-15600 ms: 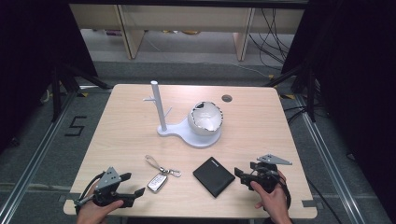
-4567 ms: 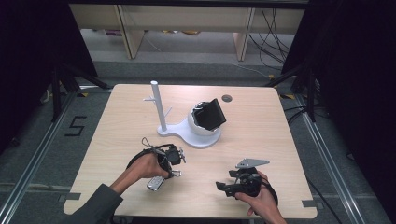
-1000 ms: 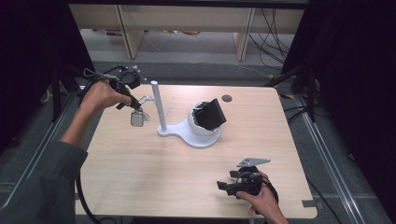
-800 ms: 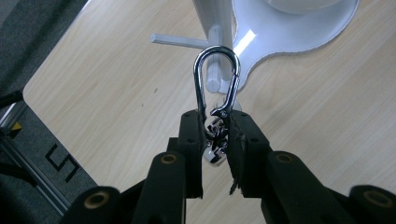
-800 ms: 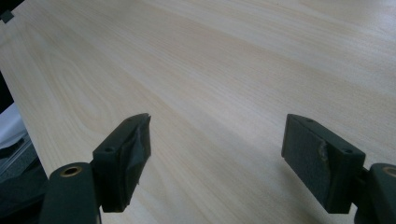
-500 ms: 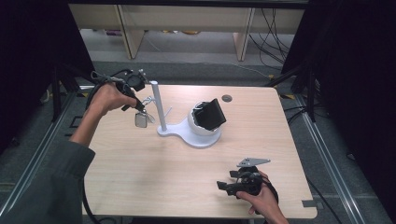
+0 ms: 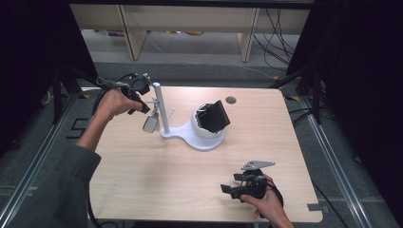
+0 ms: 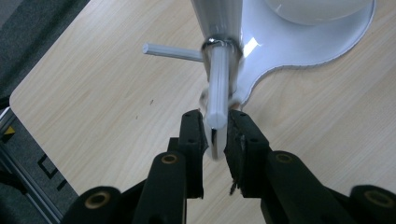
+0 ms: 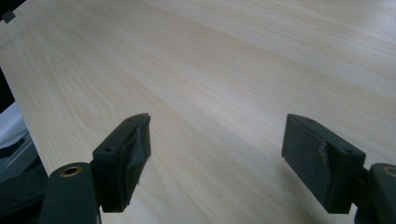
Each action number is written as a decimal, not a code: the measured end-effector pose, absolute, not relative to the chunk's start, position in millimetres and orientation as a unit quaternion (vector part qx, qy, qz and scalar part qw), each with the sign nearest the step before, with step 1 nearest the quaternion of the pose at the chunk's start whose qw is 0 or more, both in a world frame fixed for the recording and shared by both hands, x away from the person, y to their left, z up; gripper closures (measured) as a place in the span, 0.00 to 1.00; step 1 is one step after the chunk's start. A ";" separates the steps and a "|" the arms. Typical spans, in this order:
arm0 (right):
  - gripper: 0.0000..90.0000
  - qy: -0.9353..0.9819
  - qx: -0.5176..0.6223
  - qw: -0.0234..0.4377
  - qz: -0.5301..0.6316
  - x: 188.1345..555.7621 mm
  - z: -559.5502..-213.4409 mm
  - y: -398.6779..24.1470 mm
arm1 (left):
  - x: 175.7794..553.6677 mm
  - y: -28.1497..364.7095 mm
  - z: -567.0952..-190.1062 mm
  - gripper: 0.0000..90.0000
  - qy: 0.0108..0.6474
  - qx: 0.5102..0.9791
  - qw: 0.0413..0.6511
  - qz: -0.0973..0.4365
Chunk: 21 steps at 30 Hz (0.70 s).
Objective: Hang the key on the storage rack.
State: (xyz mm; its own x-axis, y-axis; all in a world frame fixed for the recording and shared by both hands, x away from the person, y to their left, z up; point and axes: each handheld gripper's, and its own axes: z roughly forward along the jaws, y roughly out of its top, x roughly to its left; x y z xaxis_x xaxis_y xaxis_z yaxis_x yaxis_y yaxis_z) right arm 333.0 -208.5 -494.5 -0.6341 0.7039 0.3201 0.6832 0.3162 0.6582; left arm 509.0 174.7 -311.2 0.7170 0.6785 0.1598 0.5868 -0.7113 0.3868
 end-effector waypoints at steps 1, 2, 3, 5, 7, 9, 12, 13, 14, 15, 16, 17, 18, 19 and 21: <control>0.28 0.811 0.427 0.012 0.399 333.0 -494.5 -208.6 | 508.5 176.2 -311.0 0.82 0.346 0.913 0.158 0.147; 0.28 0.808 0.435 0.008 0.397 332.1 -494.0 -208.2 | 508.0 177.6 -310.9 0.82 0.345 0.913 0.158 0.149; 0.28 0.808 0.433 0.006 0.400 332.5 -494.3 -208.1 | 506.5 178.9 -310.9 0.82 0.347 0.913 0.156 0.148; 0.28 0.810 0.427 0.010 0.401 333.1 -494.5 -208.3 | 504.8 181.7 -310.2 0.81 0.341 0.915 0.154 0.148; 0.28 0.810 0.427 0.010 0.401 333.1 -494.6 -208.4 | 502.5 184.1 -310.1 0.80 0.342 0.914 0.160 0.149; 0.28 0.808 0.433 0.010 0.401 332.7 -493.9 -208.6 | 499.5 185.7 -311.3 0.79 0.343 0.913 0.163 0.147; 0.28 0.814 0.417 0.022 0.404 334.9 -494.9 -209.8 | 494.6 187.2 -312.1 0.74 0.342 0.913 0.167 0.144; 0.28 0.808 0.432 0.011 0.401 333.0 -493.9 -209.0 | 493.3 188.0 -312.7 0.72 0.344 0.912 0.173 0.143; 0.28 0.809 0.431 0.012 0.400 332.9 -493.8 -208.8 | 491.3 188.8 -313.2 0.71 0.345 0.911 0.176 0.140; 0.28 0.813 0.417 0.022 0.405 334.9 -494.9 -209.8 | 490.1 189.0 -313.9 0.70 0.345 0.911 0.176 0.141; 0.28 0.808 0.433 0.012 0.400 332.4 -493.5 -208.5 | 488.5 189.0 -314.9 0.67 0.347 0.911 0.175 0.140; 0.28 0.809 0.428 0.011 0.402 332.9 -493.8 -208.6 | 486.7 189.1 -316.1 0.64 0.348 0.910 0.177 0.140; 0.28 0.809 0.429 0.010 0.403 332.9 -493.9 -208.4 | 484.4 189.1 -317.1 0.62 0.350 0.909 0.181 0.137; 0.28 0.808 0.430 0.008 0.402 332.9 -494.0 -208.2 | 483.1 189.5 -318.0 0.60 0.347 0.910 0.184 0.136; 0.28 0.809 0.428 0.016 0.402 333.1 -493.7 -208.8 | 479.4 189.0 -320.7 0.51 0.346 0.909 0.186 0.138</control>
